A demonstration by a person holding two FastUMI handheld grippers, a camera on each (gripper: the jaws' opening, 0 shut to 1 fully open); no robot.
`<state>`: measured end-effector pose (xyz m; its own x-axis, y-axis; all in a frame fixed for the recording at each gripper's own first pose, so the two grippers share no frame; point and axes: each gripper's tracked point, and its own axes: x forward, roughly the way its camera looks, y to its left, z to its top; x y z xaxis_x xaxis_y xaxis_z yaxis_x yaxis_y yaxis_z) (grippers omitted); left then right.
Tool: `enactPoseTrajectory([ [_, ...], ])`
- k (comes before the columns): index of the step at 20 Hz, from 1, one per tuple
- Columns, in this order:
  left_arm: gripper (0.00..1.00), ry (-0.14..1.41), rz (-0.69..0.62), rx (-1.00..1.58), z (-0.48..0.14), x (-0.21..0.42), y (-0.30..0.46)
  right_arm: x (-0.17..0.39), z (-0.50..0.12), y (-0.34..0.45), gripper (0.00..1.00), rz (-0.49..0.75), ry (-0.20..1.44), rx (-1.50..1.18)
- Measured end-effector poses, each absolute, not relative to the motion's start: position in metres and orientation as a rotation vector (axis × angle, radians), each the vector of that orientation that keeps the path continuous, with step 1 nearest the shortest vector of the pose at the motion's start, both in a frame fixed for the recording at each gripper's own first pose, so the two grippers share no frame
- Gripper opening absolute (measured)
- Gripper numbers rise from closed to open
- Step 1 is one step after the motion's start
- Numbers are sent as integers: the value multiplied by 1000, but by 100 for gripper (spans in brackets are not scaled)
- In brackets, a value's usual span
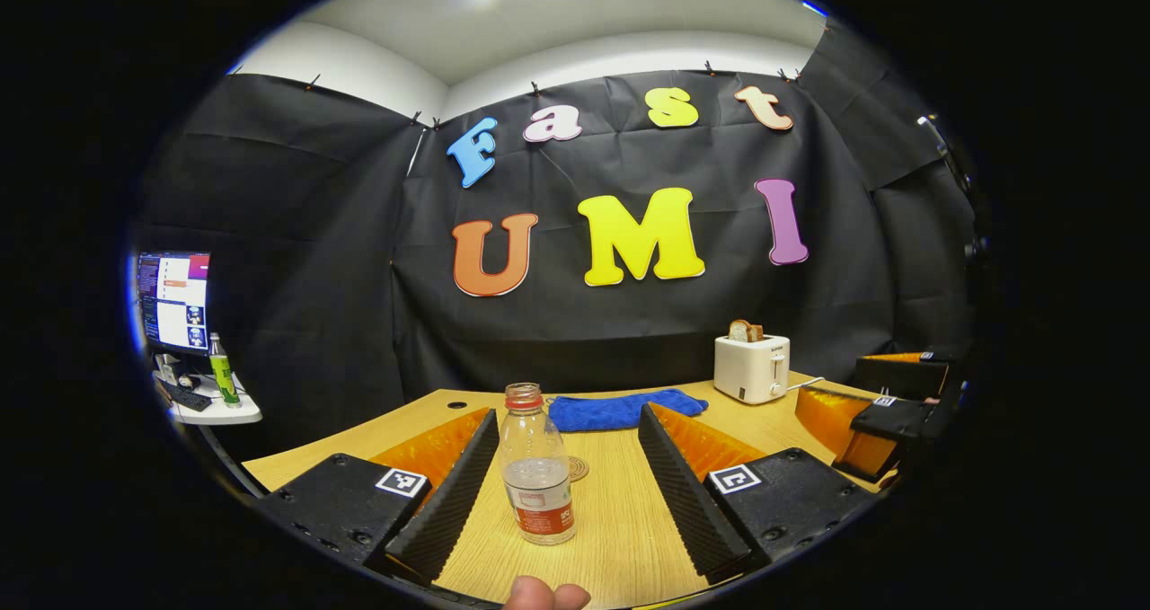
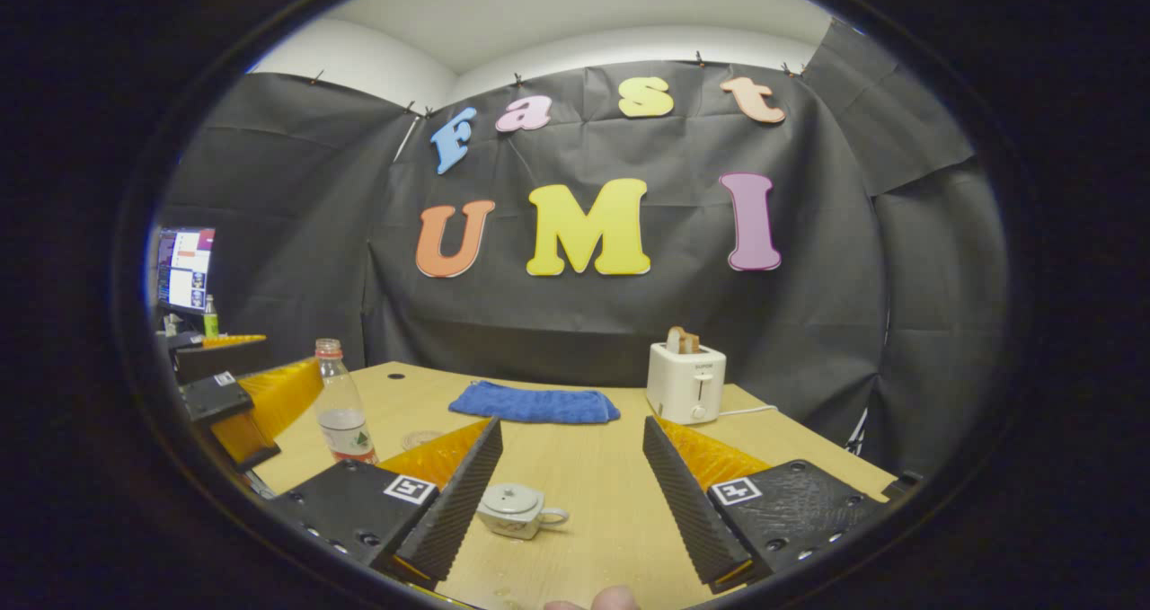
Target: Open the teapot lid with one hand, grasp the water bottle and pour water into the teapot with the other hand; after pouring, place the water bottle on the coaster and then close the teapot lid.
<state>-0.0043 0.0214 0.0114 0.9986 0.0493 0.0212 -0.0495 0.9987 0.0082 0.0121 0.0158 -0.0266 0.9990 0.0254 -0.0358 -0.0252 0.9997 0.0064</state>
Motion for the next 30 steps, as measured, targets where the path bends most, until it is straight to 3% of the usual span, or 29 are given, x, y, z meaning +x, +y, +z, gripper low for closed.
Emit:
enactPoseTrajectory([
  [19,98,-22,131,-2,16,-2,60,85,-119,60,96,89,219,-43],
  [24,98,-9,156,-3,12,-2,69,90,-127,66,65,105,248,-39],
  [25,98,-5,158,-6,11,-2,70,91,-125,67,54,108,249,-41],
  [28,98,-2,170,-4,11,-2,74,94,-126,75,53,130,264,-79],
  [30,98,4,167,-4,8,0,72,91,-131,75,25,122,265,-81],
])
